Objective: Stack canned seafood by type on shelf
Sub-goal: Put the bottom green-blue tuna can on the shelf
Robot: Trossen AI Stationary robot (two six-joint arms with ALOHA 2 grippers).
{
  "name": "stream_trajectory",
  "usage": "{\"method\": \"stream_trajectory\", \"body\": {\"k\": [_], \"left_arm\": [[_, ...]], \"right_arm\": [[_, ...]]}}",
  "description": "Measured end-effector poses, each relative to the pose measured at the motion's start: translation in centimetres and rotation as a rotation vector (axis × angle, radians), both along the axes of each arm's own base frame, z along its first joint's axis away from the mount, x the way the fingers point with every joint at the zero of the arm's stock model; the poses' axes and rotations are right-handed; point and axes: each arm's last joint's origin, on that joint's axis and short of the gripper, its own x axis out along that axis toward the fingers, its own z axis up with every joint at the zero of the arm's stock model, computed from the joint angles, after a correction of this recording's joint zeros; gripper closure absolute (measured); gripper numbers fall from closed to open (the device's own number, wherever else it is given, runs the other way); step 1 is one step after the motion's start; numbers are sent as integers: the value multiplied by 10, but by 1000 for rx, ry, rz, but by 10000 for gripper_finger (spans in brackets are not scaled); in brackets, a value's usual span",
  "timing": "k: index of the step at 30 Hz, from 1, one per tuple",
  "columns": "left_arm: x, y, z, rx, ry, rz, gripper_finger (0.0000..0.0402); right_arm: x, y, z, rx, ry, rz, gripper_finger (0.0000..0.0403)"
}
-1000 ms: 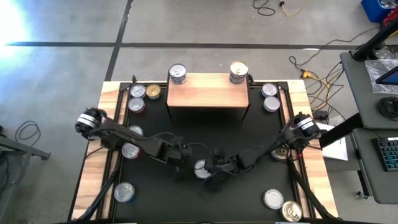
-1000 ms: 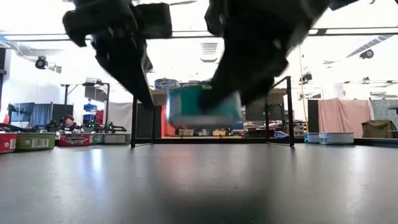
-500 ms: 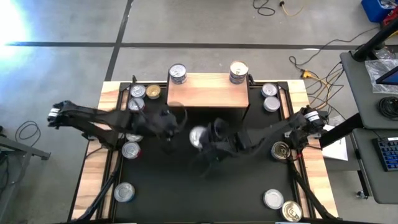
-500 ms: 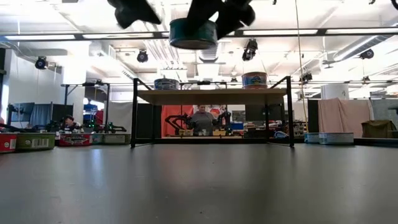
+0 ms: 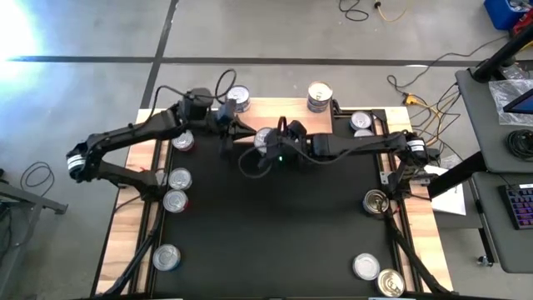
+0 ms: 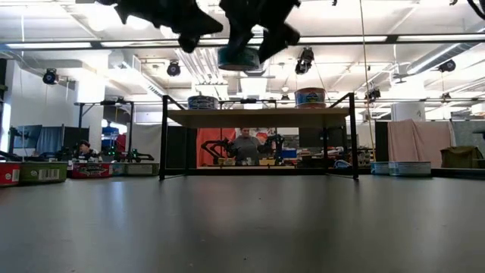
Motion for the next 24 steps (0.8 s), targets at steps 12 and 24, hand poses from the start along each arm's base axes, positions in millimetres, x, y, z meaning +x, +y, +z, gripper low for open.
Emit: {"method": "stream_trajectory", "body": {"k": [12, 24], "left_arm": [[34, 25, -14, 153, 179, -81, 400], [83, 58, -25, 188, 218, -87, 400]], "right_arm": [[-5, -40, -6, 70, 4, -53, 37], [-7, -51, -7, 53, 52, 6, 34]]}}
